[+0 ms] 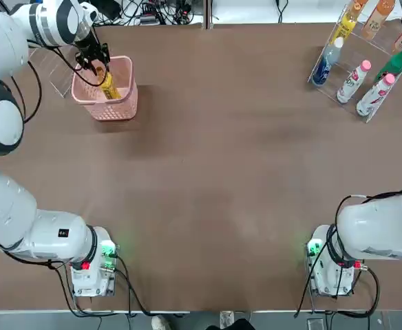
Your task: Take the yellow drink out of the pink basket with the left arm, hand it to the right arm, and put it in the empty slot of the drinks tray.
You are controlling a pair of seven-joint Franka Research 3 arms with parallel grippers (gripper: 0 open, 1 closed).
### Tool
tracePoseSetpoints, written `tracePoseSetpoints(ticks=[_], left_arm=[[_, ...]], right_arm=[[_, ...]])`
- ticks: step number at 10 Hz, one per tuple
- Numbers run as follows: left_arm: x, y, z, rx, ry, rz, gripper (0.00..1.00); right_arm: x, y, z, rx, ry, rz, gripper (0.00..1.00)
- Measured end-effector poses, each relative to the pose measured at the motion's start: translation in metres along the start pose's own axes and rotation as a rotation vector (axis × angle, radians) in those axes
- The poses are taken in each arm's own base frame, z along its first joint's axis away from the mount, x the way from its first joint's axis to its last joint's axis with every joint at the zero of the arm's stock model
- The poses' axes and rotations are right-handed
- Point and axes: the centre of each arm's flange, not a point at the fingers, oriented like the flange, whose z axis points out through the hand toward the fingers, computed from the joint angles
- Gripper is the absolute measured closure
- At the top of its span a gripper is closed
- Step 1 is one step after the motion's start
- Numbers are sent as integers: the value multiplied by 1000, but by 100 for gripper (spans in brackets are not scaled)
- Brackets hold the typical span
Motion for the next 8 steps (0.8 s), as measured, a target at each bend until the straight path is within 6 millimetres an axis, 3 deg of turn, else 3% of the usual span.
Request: tracePoseSetpoints(ticks=[8], left_arm=[[0,-2,0,1,-1,-2,65]], right_arm=[[0,0,0,0,0,0,1]])
